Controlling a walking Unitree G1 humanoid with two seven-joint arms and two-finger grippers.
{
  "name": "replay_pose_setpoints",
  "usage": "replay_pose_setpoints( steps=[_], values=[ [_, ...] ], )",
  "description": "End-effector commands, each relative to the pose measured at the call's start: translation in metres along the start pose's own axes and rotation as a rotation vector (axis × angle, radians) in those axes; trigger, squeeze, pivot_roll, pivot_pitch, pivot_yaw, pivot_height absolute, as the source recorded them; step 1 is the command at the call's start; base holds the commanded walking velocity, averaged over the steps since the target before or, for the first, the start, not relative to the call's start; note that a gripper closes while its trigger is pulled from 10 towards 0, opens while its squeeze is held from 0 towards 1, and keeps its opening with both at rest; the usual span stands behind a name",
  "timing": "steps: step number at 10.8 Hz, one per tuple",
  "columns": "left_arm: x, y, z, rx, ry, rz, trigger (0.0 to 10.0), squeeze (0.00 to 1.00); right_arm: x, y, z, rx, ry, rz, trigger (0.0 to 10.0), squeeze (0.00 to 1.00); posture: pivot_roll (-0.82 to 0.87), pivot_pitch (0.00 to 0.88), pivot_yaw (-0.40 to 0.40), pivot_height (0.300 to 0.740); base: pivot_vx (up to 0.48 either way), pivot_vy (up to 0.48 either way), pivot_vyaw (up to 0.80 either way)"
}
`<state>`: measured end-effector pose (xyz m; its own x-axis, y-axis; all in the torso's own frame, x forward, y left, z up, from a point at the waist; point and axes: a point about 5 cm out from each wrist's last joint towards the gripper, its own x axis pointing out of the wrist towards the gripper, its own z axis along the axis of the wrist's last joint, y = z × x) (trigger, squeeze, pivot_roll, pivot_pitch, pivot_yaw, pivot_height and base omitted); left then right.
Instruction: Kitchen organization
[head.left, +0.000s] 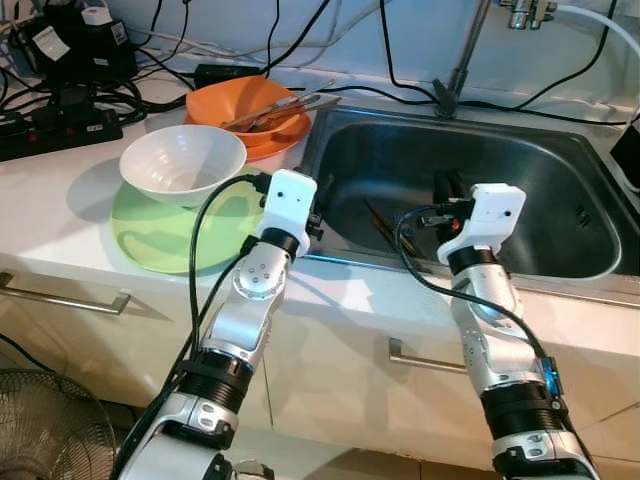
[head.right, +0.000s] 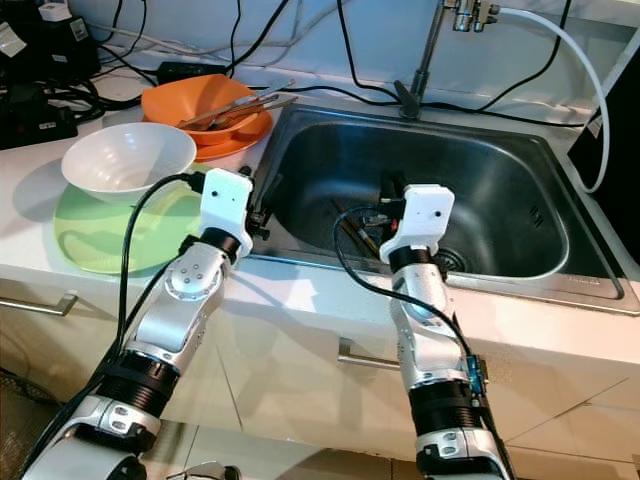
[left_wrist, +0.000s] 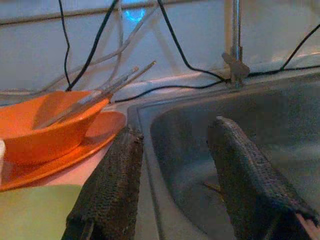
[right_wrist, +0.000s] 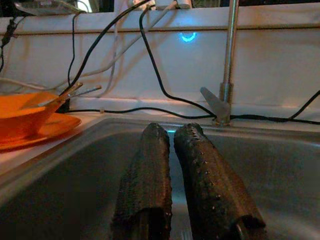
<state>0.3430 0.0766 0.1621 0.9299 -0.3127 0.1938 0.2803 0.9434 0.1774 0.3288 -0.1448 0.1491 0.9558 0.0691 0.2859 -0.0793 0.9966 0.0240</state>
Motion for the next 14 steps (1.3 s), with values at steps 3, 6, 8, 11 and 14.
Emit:
replay_pose_setpoints(
  steps=[3, 6, 8, 11, 14],
  values=[
    [-0.001, -0.002, 0.009, -0.019, -0.061, 0.001, 10.0, 0.0, 0.003, 0.002, 0.002, 0.009, -0.005, -0.01, 10.0, 0.0, 0.04, 0.01, -0.044, 0.74, 0.0, -0.08, 0.0],
    [-0.002, -0.003, 0.01, -0.021, -0.072, -0.004, 10.0, 0.0, 0.003, 0.002, 0.002, 0.012, -0.007, -0.015, 10.0, 0.0, 0.03, 0.011, -0.043, 0.74, 0.0, -0.161, 0.0],
    [-0.003, -0.004, 0.011, -0.024, -0.084, -0.005, 10.0, 0.0, 0.002, 0.003, 0.001, 0.013, -0.006, -0.017, 10.0, 0.0, 0.04, 0.015, -0.045, 0.74, 0.0, -0.242, 0.0],
    [-0.004, -0.001, 0.015, -0.031, -0.111, 0.014, 10.0, 0.0, 0.002, 0.003, 0.001, 0.014, -0.007, -0.015, 10.0, 0.0, 0.04, 0.017, -0.049, 0.74, -0.084, -0.162, 0.0],
    [-0.005, 0.0, 0.017, -0.04, -0.123, 0.023, 10.0, 0.0, 0.002, 0.004, 0.0, 0.024, 0.0, -0.013, 10.0, 0.0, 0.04, 0.019, -0.051, 0.74, -0.275, 0.0, 0.0]
  ],
)
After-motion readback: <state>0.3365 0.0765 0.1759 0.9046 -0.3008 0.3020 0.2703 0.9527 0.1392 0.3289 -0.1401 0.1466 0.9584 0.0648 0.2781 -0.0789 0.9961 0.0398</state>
